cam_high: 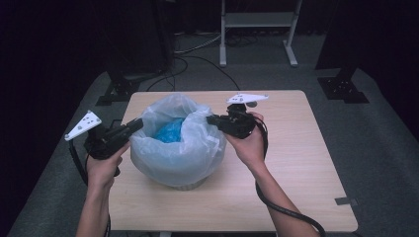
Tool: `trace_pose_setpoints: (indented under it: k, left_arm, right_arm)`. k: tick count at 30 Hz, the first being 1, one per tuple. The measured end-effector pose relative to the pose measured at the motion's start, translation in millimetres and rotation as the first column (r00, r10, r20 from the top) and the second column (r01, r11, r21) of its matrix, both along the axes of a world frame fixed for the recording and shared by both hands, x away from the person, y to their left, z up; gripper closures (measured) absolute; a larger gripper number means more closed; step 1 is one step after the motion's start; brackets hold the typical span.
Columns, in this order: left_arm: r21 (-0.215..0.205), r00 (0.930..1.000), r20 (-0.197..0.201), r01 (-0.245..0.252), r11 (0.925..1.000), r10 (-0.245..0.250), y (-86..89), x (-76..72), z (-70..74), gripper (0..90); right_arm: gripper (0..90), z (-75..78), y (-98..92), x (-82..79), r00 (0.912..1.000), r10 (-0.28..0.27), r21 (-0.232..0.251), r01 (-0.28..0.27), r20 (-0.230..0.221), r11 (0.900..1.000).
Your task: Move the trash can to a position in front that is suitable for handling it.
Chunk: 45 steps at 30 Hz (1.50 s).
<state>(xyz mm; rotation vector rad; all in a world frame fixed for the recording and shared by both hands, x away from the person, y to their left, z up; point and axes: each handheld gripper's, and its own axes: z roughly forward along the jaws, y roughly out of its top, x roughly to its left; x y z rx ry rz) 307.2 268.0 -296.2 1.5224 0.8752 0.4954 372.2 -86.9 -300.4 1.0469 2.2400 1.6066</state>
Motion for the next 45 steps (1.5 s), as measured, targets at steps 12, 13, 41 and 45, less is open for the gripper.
trace_pose_setpoints:
  k: [12,13,41,45]
  left_arm:
    - [-0.036,0.9873,-0.05,0.149,0.9882,-0.151,-36.6,3.4,-0.8,89.1]
    - [-0.038,0.9861,-0.052,0.156,0.9871,-0.158,-37.6,3.5,-1.0,89.2]
    - [0.022,0.939,-0.232,0.265,0.9639,-0.253,-64.2,13.2,1.6,67.5]
    - [0.094,0.9478,-0.195,0.274,0.9571,-0.252,-69.6,10.8,1.3,87.9]
  right_arm:
    - [89.6,-3.7,36.4,-23.4,0.9943,0.092,0.109,-0.086,-0.053,0.99]
    - [89.5,-5.0,39.5,-25.7,0.9935,0.1,0.114,-0.093,-0.055,0.989]
    - [89.4,-18.8,73.3,-59.7,0.9423,0.319,0.03,-0.323,0.103,0.946]
    - [88.8,-19.3,73.3,-61.7,0.9384,0.329,0.037,-0.334,0.107,0.942]
